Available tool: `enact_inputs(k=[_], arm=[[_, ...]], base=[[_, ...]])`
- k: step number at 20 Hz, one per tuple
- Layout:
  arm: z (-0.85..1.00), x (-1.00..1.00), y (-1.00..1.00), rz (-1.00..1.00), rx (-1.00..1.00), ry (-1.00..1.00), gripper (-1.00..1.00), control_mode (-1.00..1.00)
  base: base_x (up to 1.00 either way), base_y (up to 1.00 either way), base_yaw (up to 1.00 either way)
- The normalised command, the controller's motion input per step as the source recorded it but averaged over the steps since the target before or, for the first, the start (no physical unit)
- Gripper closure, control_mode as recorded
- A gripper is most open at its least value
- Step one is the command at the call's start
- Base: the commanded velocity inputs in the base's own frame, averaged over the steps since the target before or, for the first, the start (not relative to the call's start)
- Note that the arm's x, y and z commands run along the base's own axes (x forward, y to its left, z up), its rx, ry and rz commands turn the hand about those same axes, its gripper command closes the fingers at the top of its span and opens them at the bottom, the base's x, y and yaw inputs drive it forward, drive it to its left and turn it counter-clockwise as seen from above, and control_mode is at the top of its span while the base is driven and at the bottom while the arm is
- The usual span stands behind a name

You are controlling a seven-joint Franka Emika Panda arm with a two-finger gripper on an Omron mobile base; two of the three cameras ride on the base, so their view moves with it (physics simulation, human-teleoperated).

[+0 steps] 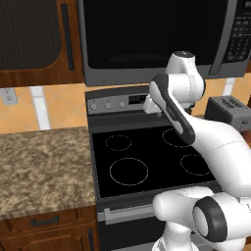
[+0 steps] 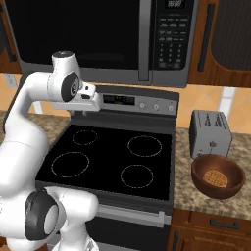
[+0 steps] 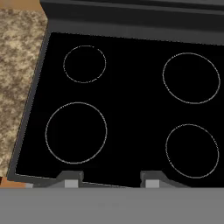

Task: Open the microwave, place the bowl with waffle inside the microwave, then close the microwave door and turn it on.

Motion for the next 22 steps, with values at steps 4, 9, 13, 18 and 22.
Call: enact_inputs(k=[4,9,13,18,22], arm=[[0.0,-0.2,-0.09,0.0,0.01,-0.01,-1.0,-1.0],[0.25,-0.63,-0.38,0.0,0.02,-0.17,-1.0,-1.0],[0.42,-0.36,-0.7,0.0,0.01,-0.15,-1.0,-1.0],[0.61,-0.1,-0.67,0.0,0.0,-0.16,-1.0,-1.0],[0.73,0.0,-0.64,-0.05,0.05,-0.18,-1.0,-1.0]], base=[[0.0,0.0,0.0],[0.0,0.0,0.0],[0.0,0.0,0.0],[0.0,0.0,0.0],[0.0,0.0,0.0]])
